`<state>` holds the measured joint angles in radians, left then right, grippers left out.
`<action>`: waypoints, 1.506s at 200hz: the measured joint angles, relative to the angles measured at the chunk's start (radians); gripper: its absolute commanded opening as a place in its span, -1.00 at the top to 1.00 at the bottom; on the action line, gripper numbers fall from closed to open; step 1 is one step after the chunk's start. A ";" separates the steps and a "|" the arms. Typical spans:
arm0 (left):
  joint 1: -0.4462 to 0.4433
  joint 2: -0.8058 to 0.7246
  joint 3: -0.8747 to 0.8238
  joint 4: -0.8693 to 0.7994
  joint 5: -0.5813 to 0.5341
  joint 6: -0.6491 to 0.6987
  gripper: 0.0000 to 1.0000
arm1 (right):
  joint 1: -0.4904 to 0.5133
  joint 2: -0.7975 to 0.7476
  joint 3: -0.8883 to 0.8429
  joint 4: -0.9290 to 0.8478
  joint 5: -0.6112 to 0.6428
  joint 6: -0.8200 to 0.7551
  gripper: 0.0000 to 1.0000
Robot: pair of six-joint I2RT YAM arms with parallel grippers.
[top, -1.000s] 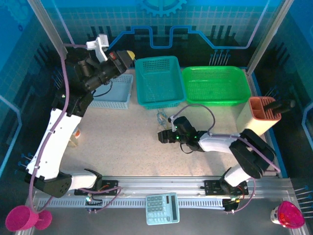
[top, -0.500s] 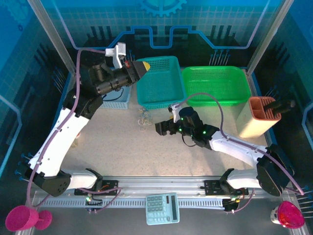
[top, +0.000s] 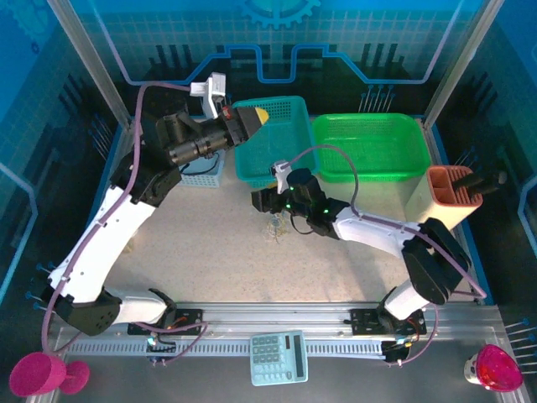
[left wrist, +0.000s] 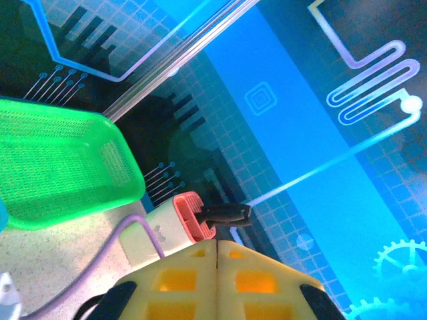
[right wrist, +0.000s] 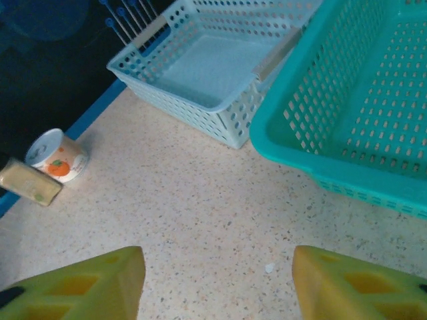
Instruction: Untangle the cables
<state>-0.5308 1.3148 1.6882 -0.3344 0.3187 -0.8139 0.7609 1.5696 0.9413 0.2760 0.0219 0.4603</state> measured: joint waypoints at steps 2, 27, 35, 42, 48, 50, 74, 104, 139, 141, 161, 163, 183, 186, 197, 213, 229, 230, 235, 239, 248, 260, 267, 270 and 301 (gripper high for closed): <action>-0.001 0.000 0.003 0.000 -0.001 0.000 1.00 | 0.000 0.003 -0.002 0.005 0.000 -0.005 0.08; -0.003 0.012 0.044 -0.002 -0.016 0.000 1.00 | -0.004 0.019 -0.067 0.085 0.006 0.023 0.16; -0.003 0.016 0.060 -0.004 -0.023 0.001 1.00 | -0.005 0.019 -0.099 0.107 0.008 0.031 0.16; -0.003 0.020 0.074 -0.005 -0.028 0.002 1.00 | -0.007 0.019 -0.126 0.120 0.012 0.038 0.20; -0.003 0.024 0.089 -0.009 -0.034 0.004 1.00 | -0.008 0.019 -0.149 0.131 0.016 0.043 0.23; -0.003 0.026 0.095 -0.012 -0.035 0.004 1.00 | -0.008 0.019 -0.158 0.136 0.018 0.043 0.23; -0.003 0.048 0.161 -0.039 -0.055 0.019 1.00 | -0.010 0.019 -0.241 0.181 0.032 0.068 0.24; -0.003 0.085 0.262 -0.082 -0.084 0.055 1.00 | -0.010 0.019 -0.316 0.224 0.053 0.093 0.20; 0.010 0.099 0.338 -0.103 -0.106 0.085 1.00 | -0.010 0.021 -0.352 0.237 0.068 0.114 0.08; 0.011 0.099 0.341 -0.106 -0.106 0.085 1.00 | -0.010 0.020 -0.352 0.238 0.069 0.113 0.08; 0.029 0.100 0.357 -0.118 -0.118 0.097 1.00 | -0.010 0.021 -0.356 0.244 0.083 0.116 0.10; 0.032 0.100 0.359 -0.120 -0.120 0.099 1.00 | -0.010 0.021 -0.357 0.245 0.084 0.116 0.10; 0.066 0.115 0.395 -0.137 -0.127 0.109 1.00 | -0.010 0.023 -0.375 0.256 0.095 0.117 0.14; 0.073 0.120 0.405 -0.140 -0.129 0.109 1.00 | -0.010 0.024 -0.378 0.257 0.096 0.117 0.14; 0.091 0.132 0.435 -0.145 -0.132 0.110 1.00 | -0.010 0.031 -0.391 0.264 0.102 0.121 0.14; 0.113 0.152 0.486 -0.156 -0.134 0.110 1.00 | -0.010 0.042 -0.410 0.268 0.104 0.127 0.14; 0.128 0.169 0.538 -0.156 -0.136 0.110 1.00 | -0.011 0.053 -0.426 0.268 0.107 0.135 0.15; 0.129 0.171 0.543 -0.156 -0.136 0.110 1.00 | -0.011 0.053 -0.426 0.268 0.108 0.135 0.15; 0.132 0.176 0.560 -0.156 -0.137 0.110 1.00 | -0.011 0.055 -0.430 0.268 0.109 0.136 0.17; 0.134 0.179 0.571 -0.156 -0.137 0.110 1.00 | -0.011 0.057 -0.433 0.269 0.109 0.139 0.18; 0.138 0.187 0.597 -0.156 -0.139 0.110 1.00 | -0.011 0.059 -0.439 0.269 0.110 0.143 0.33; 0.142 0.198 0.627 -0.155 -0.139 0.110 1.00 | -0.011 0.060 -0.446 0.272 0.110 0.149 0.61; 0.143 0.202 0.639 -0.155 -0.139 0.110 1.00 | -0.011 0.060 -0.450 0.273 0.110 0.149 0.77; 0.144 0.203 0.642 -0.155 -0.139 0.110 1.00 | -0.012 0.060 -0.451 0.273 0.113 0.151 0.83; 0.156 0.211 0.653 -0.155 -0.140 0.110 1.00 | -0.018 0.061 -0.457 0.272 0.117 0.153 1.00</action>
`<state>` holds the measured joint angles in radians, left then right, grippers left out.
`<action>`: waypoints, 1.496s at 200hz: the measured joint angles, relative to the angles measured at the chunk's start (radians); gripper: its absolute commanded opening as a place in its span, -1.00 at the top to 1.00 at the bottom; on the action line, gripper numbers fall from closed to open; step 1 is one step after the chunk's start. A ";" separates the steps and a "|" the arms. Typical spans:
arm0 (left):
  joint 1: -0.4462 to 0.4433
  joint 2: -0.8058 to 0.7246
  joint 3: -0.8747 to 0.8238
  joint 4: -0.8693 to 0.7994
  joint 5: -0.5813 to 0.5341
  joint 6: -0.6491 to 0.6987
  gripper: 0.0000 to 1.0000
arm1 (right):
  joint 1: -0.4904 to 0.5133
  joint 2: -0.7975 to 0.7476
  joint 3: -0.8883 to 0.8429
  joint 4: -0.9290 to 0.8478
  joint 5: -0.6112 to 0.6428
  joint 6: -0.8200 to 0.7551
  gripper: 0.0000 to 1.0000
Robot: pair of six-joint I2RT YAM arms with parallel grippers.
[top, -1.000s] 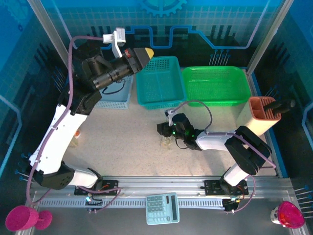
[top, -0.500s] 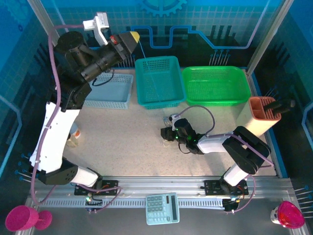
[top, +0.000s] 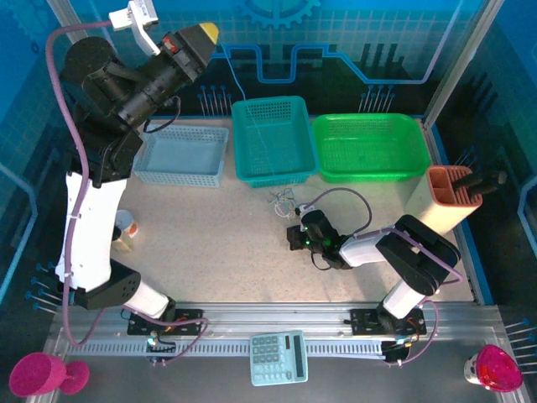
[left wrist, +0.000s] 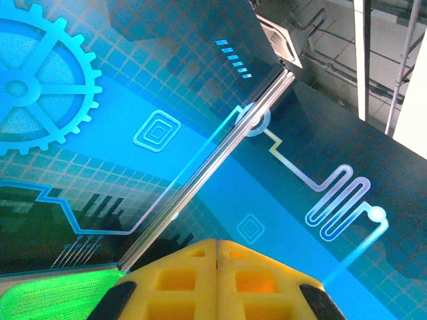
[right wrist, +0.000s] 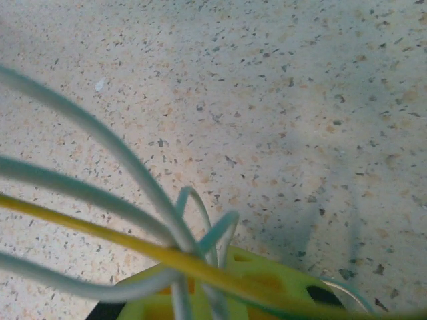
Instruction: Untangle the cables
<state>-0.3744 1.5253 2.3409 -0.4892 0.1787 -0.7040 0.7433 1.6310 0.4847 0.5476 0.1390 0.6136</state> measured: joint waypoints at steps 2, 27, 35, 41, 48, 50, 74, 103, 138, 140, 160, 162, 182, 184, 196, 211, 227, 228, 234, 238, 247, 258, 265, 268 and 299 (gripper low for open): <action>0.001 0.000 0.000 0.000 0.000 0.000 1.00 | 0.000 0.000 0.000 0.000 0.000 0.000 1.00; 0.016 0.012 0.015 -0.003 -0.003 0.000 1.00 | -0.006 0.000 -0.008 0.001 0.004 0.000 1.00; 0.022 0.019 0.029 -0.007 -0.007 0.000 1.00 | -0.011 0.000 -0.013 0.000 0.004 0.000 1.00; 0.028 0.025 0.043 -0.011 -0.007 0.000 1.00 | -0.014 0.000 -0.015 0.002 0.004 0.000 1.00; 0.036 0.032 0.063 -0.015 -0.008 0.000 1.00 | -0.018 0.000 -0.017 0.006 0.003 0.001 1.00; 0.039 0.034 0.069 -0.016 -0.010 0.000 1.00 | -0.018 0.000 -0.017 0.006 0.004 0.001 1.00; 0.069 0.047 0.127 -0.027 -0.011 0.000 1.00 | -0.034 0.000 -0.030 0.026 0.004 0.007 1.00; 0.099 0.046 0.157 -0.026 -0.018 0.000 1.00 | -0.051 0.000 -0.036 0.038 0.003 0.019 1.00; 0.129 0.047 0.158 -0.031 -0.018 -0.001 1.00 | -0.074 0.000 -0.047 0.055 -0.001 0.042 1.00; 0.130 0.047 0.158 -0.030 -0.018 -0.001 1.00 | -0.075 0.000 -0.047 0.056 -0.001 0.043 1.00; 0.137 0.044 0.153 -0.030 -0.019 -0.001 1.00 | -0.080 0.000 -0.048 0.056 -0.005 0.050 1.00; 0.138 0.043 0.152 -0.030 -0.020 0.000 1.00 | -0.081 0.000 -0.048 0.056 -0.005 0.053 1.00; 0.153 0.042 0.147 -0.030 -0.026 0.000 1.00 | -0.091 0.002 -0.048 0.058 -0.011 0.069 1.00; 0.156 0.042 0.146 -0.030 -0.026 -0.001 1.00 | -0.092 0.003 -0.048 0.060 -0.013 0.072 1.00; 0.169 0.042 0.144 -0.030 -0.026 -0.001 1.00 | -0.107 0.009 -0.053 0.076 -0.026 0.092 1.00; 0.180 0.042 0.143 -0.030 -0.026 -0.001 1.00 | -0.122 0.014 -0.061 0.102 -0.054 0.109 1.00; 0.183 0.029 0.119 -0.026 -0.024 -0.005 1.00 | -0.132 0.019 -0.069 0.128 -0.081 0.114 1.00; 0.183 0.027 0.114 -0.024 -0.023 -0.007 1.00 | -0.132 0.019 -0.069 0.129 -0.083 0.114 1.00; 0.183 0.019 0.096 -0.020 -0.017 -0.012 1.00 | -0.135 0.019 -0.073 0.137 -0.092 0.113 1.00; 0.183 0.012 0.080 -0.015 -0.013 -0.016 1.00 | -0.137 0.019 -0.076 0.142 -0.097 0.113 1.00; 0.183 -0.002 0.042 -0.002 -0.001 -0.027 1.00 | -0.138 0.019 -0.076 0.144 -0.105 0.111 1.00; 0.183 -0.024 -0.024 0.018 0.014 -0.036 1.00 | -0.138 0.018 -0.074 0.141 -0.111 0.104 0.91; 0.183 -0.037 -0.066 0.029 0.024 -0.043 1.00 | -0.138 0.015 -0.071 0.130 -0.114 0.100 0.87; 0.183 -0.041 -0.084 0.031 0.029 -0.048 1.00 | -0.137 0.013 -0.069 0.124 -0.115 0.096 0.86; 0.183 -0.066 -0.256 0.066 0.087 -0.057 1.00 | -0.128 -0.032 -0.032 -0.003 -0.122 0.057 0.59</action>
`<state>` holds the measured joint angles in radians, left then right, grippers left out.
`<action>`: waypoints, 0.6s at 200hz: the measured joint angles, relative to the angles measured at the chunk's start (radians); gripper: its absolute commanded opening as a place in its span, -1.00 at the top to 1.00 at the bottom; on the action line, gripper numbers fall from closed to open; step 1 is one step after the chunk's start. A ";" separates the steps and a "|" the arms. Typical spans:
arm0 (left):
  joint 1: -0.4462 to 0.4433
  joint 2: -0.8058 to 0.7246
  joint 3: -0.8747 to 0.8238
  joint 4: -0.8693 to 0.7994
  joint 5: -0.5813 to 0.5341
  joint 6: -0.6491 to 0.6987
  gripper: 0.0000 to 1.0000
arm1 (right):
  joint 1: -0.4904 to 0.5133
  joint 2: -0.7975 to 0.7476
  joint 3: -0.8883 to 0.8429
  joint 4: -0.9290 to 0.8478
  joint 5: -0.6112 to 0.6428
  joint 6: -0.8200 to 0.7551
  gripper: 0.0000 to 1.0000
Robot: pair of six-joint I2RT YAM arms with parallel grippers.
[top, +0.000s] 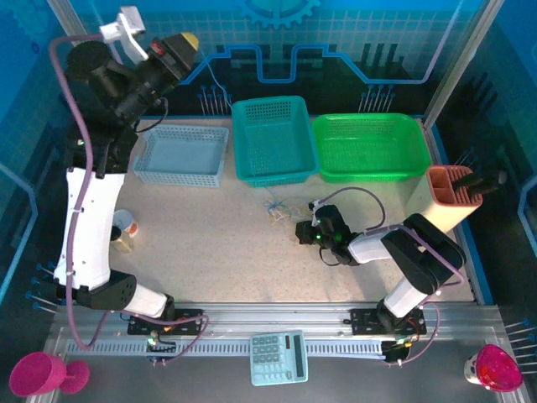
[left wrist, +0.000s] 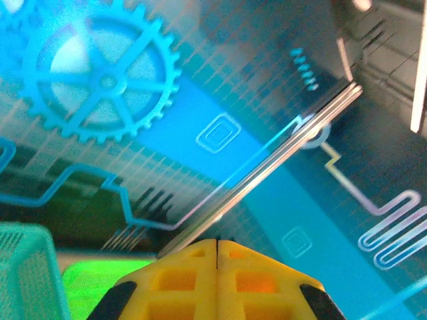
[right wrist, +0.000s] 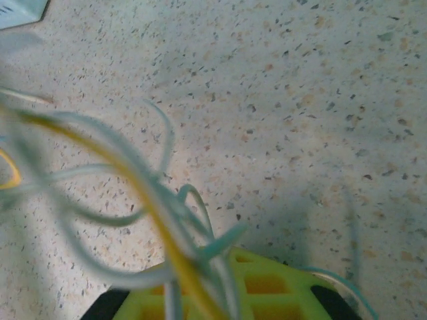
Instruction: Untangle the cables
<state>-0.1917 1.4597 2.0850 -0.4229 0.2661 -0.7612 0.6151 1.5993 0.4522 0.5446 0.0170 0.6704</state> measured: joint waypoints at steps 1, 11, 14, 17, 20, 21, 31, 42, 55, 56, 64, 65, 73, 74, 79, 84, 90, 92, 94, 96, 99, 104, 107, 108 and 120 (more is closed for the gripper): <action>0.000 0.000 -0.007 0.002 0.003 0.000 1.00 | 0.001 -0.003 0.002 -0.007 0.000 -0.001 0.58; 0.000 -0.002 -0.051 0.011 0.022 0.000 1.00 | 0.004 -0.026 0.016 -0.052 0.001 -0.019 0.38; 0.000 -0.002 -0.067 0.014 0.029 0.000 1.00 | 0.005 -0.032 0.021 -0.065 0.001 -0.025 0.33; 0.000 -0.003 -0.079 0.016 0.036 0.000 1.00 | 0.005 -0.039 0.027 -0.078 0.002 -0.025 0.26; 0.000 -0.004 -0.091 0.018 0.042 0.000 1.00 | 0.006 -0.046 0.033 -0.092 0.001 -0.039 0.18; 0.000 -0.004 -0.094 0.019 0.043 0.000 1.00 | 0.007 -0.048 0.034 -0.095 0.000 -0.040 0.16; -0.001 -0.006 -0.134 0.029 0.061 0.000 1.00 | 0.010 -0.072 0.055 -0.143 0.002 -0.053 -0.10; -0.003 -0.012 -0.169 0.038 0.077 0.000 1.00 | 0.014 -0.098 0.076 -0.193 0.001 -0.072 -0.29; -0.009 -0.021 -0.199 0.047 0.093 0.000 1.00 | 0.019 -0.130 0.100 -0.253 0.002 -0.099 -0.47; -0.010 -0.022 -0.202 0.048 0.095 0.000 1.00 | 0.019 -0.132 0.101 -0.257 0.002 -0.098 -0.48; -0.015 -0.028 -0.216 0.054 0.100 0.000 1.00 | 0.022 -0.156 0.113 -0.296 0.004 -0.113 -0.51; -0.016 -0.029 -0.218 0.056 0.101 0.000 1.00 | 0.022 -0.158 0.114 -0.299 0.005 -0.116 -0.51; -0.023 -0.038 -0.229 0.058 0.108 0.001 1.00 | 0.026 -0.183 0.122 -0.332 0.005 -0.128 -0.55; -0.024 -0.039 -0.230 0.059 0.109 0.001 1.00 | 0.026 -0.185 0.124 -0.339 0.004 -0.132 -0.55; -0.030 -0.045 -0.237 0.063 0.110 0.001 1.00 | 0.027 -0.204 0.129 -0.359 0.005 -0.136 -0.56; -0.036 -0.049 -0.242 0.064 0.115 0.001 1.00 | 0.028 -0.222 0.134 -0.381 0.005 -0.144 -0.56; -0.043 -0.055 -0.246 0.065 0.118 0.001 1.00 | 0.029 -0.242 0.140 -0.407 0.005 -0.152 -0.56; -0.045 -0.056 -0.248 0.066 0.119 0.001 1.00 | 0.030 -0.250 0.143 -0.417 0.005 -0.155 -0.56; -0.048 -0.059 -0.249 0.068 0.121 0.002 1.00 | 0.030 -0.257 0.146 -0.428 0.005 -0.157 -0.56; -0.051 -0.060 -0.250 0.068 0.122 0.002 1.00 | 0.030 -0.266 0.150 -0.438 0.005 -0.160 -0.56; -0.057 -0.062 -0.251 0.069 0.123 0.002 1.00 | 0.031 -0.276 0.154 -0.450 0.005 -0.165 -0.56; -0.064 -0.065 -0.254 0.071 0.126 0.003 1.00 | 0.032 -0.292 0.164 -0.472 0.004 -0.171 -0.56; -0.069 -0.066 -0.256 0.072 0.126 0.003 1.00 | 0.032 -0.301 0.171 -0.486 0.004 -0.175 -0.56; -0.071 -0.067 -0.256 0.072 0.127 0.003 1.00 | 0.033 -0.306 0.174 -0.492 0.003 -0.176 -0.56; -0.091 -0.070 -0.262 0.073 0.132 0.005 1.00 | 0.033 -0.343 0.209 -0.545 0.001 -0.193 -0.56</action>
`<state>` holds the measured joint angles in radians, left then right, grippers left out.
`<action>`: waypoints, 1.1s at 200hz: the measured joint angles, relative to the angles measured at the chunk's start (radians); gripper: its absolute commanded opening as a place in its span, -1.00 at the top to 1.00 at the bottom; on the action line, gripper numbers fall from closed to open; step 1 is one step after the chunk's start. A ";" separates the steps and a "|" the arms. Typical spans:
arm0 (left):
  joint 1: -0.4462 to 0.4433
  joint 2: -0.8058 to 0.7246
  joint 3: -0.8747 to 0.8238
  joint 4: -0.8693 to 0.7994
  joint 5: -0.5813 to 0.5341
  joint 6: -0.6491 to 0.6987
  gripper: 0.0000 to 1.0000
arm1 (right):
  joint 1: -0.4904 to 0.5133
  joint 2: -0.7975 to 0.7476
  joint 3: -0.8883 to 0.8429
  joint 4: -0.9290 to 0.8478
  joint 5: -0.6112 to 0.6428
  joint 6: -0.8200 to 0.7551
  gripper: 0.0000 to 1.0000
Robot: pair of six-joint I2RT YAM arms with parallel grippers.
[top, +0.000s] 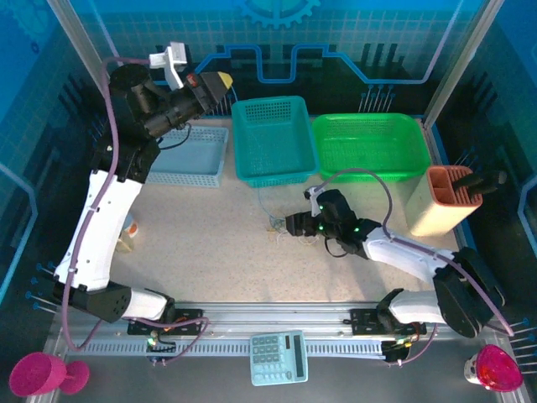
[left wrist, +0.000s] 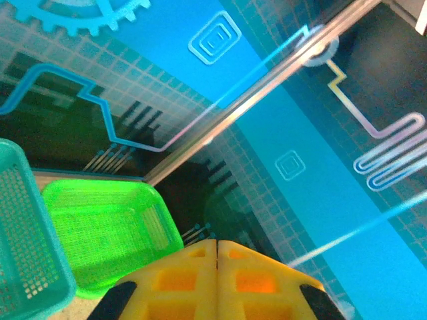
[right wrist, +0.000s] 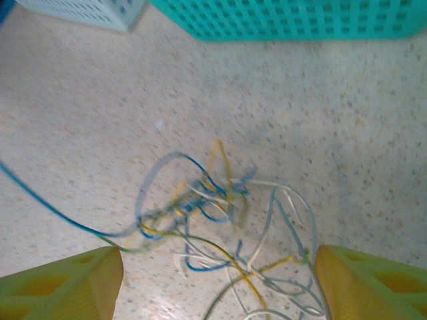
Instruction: Untangle the cables
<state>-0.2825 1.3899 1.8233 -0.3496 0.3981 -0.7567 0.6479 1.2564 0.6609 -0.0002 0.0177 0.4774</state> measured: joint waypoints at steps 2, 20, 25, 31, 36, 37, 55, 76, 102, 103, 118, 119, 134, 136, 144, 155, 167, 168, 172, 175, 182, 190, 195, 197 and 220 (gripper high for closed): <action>-0.003 -0.001 -0.001 0.000 0.001 0.000 1.00 | 0.000 -0.005 0.005 -0.005 0.000 -0.001 -0.56; -0.033 -0.002 -0.015 0.001 0.003 0.006 1.00 | 0.000 -0.054 0.073 -0.074 -0.002 -0.031 -0.61; -0.041 -0.002 -0.020 0.000 0.003 0.008 1.00 | 0.000 -0.065 0.093 -0.089 -0.003 -0.038 -0.65; -0.050 -0.002 -0.026 0.000 0.003 0.008 1.00 | 0.000 -0.077 0.116 -0.106 -0.003 -0.046 -0.70; -0.056 -0.002 -0.031 0.000 0.003 0.011 1.00 | 0.000 -0.086 0.134 -0.117 -0.003 -0.054 -0.73; -0.057 -0.002 -0.032 0.000 0.003 0.011 1.00 | 0.000 -0.087 0.137 -0.119 -0.003 -0.054 -0.74; -0.077 -0.002 -0.054 0.000 0.003 0.023 1.00 | 0.000 -0.106 0.184 -0.151 -0.003 -0.084 -0.78; -0.087 -0.002 -0.079 0.000 0.002 0.026 1.00 | -0.003 -0.092 0.203 -0.181 -0.003 -0.105 -0.78; -0.087 -0.002 -0.108 0.001 -0.001 0.026 1.00 | -0.010 -0.074 0.200 -0.222 -0.007 -0.113 -0.78; -0.087 -0.002 -0.109 0.001 -0.001 0.026 1.00 | -0.010 -0.074 0.200 -0.224 -0.008 -0.113 -0.78; -0.087 -0.002 -0.120 0.001 0.000 0.026 1.00 | -0.011 -0.074 0.205 -0.241 -0.023 -0.120 -0.85; -0.087 -0.002 -0.121 0.000 -0.001 0.026 1.00 | -0.011 -0.074 0.207 -0.244 -0.025 -0.121 -0.87; -0.088 -0.002 -0.123 0.000 -0.001 0.027 1.00 | -0.019 -0.064 0.244 -0.301 -0.032 -0.136 -0.91; -0.088 -0.002 -0.123 0.000 -0.001 0.027 1.00 | -0.022 -0.060 0.254 -0.312 -0.034 -0.138 -0.91; -0.088 -0.002 -0.123 0.001 -0.003 0.030 1.00 | -0.032 -0.026 0.307 -0.365 -0.036 -0.148 -0.91; -0.089 -0.002 -0.123 0.001 -0.006 0.031 1.00 | -0.044 0.040 0.394 -0.429 -0.033 -0.167 -0.90; -0.089 -0.003 -0.126 0.000 -0.010 0.033 1.00 | -0.051 0.103 0.457 -0.473 -0.029 -0.179 -0.91; -0.089 -0.003 -0.127 0.000 -0.010 0.034 1.00 | -0.051 0.106 0.460 -0.476 -0.029 -0.180 -0.92; -0.089 -0.003 -0.127 0.000 -0.012 0.034 1.00 | -0.053 0.124 0.472 -0.490 -0.029 -0.183 -0.93; -0.089 -0.003 -0.128 0.000 -0.013 0.035 1.00 | -0.053 0.132 0.475 -0.500 -0.029 -0.184 -0.93; -0.089 -0.004 -0.131 0.000 -0.016 0.040 1.00 | -0.053 0.145 0.478 -0.526 -0.030 -0.187 -0.94; -0.089 -0.006 -0.134 -0.002 -0.021 0.049 1.00 | -0.053 0.153 0.478 -0.563 -0.029 -0.188 -0.94; -0.089 -0.007 -0.135 -0.002 -0.026 0.051 1.00 | -0.053 0.155 0.478 -0.588 -0.029 -0.188 -0.95; -0.089 -0.008 -0.137 -0.002 -0.027 0.053 1.00 | -0.053 0.156 0.478 -0.594 -0.028 -0.187 -0.95; -0.089 -0.015 -0.144 -0.005 -0.043 0.061 1.00 | -0.053 0.130 0.478 -0.636 -0.027 -0.187 -1.00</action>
<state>-0.3714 1.3750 1.6794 -0.3546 0.3553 -0.6956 0.5953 1.3861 1.1393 -0.6357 -0.0093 0.2909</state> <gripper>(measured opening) 0.052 0.985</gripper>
